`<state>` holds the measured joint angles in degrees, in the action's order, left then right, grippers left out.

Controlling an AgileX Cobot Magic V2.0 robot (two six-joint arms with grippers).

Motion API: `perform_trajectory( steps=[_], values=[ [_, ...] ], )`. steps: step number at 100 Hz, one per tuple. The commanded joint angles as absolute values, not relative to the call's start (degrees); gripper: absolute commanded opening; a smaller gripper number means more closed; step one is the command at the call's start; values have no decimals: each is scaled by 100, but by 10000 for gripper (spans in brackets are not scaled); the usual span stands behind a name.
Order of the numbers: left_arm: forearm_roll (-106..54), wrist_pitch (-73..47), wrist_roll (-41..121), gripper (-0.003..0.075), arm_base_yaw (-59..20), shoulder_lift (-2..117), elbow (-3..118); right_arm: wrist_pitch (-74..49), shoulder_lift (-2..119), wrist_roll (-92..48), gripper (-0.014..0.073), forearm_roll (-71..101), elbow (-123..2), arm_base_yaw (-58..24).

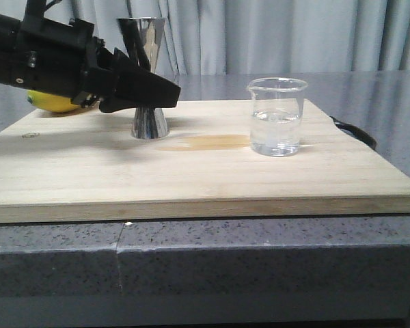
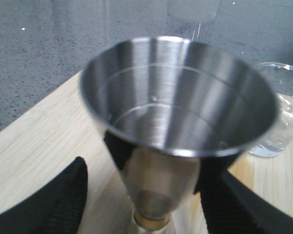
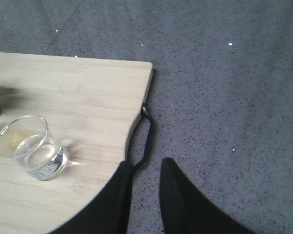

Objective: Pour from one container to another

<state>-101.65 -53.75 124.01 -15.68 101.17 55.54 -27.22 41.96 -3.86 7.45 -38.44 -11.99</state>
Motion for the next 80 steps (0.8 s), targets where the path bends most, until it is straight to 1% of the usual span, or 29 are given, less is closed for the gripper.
perform_trajectory(
  steps=[1,5,9,14,24,43,56,68,73,77,80],
  values=[
    [-10553,-5727,12417,340,-1606,9891,5713,-2287,4218,-437,123,728,-4049,-1207],
    [-10553,-5727,12417,295,-1606,9891,5713,-2287,4218,-437,123,728,-4049,-1207],
    [-10553,-5727,12417,224,-1606,9891,5713,-2287,4218,-437,123,728,-4049,-1207],
    [-10553,-5727,12417,156,-1606,9891,5713,-2287,4218,-437,123,728,-4049,-1207],
    [-10553,-5751,12406,-22,-1606,9891,5713,-2215,4218,-437,123,774,-4023,-1221],
    [-10553,-5913,11737,-20,-1606,9846,5735,-1365,4218,-437,123,784,-3544,-1472],
    [-10474,-6216,11654,-20,-1618,9595,5735,-142,4218,-437,123,798,-2878,-2037],
    [-10341,-6199,11447,-20,-1657,9172,5735,773,4396,-437,125,798,-2350,-2528],
    [-10298,-6200,11341,-20,-1687,9015,5735,1031,4540,-437,148,798,-2214,-2663],
    [-10272,-6200,11281,-20,-1720,8912,5735,1293,4730,-437,192,798,-2106,-2799],
    [-10240,-6200,11241,-20,-1733,8821,5735,1434,4867,-437,242,798,-2072,-2865]
  ],
)
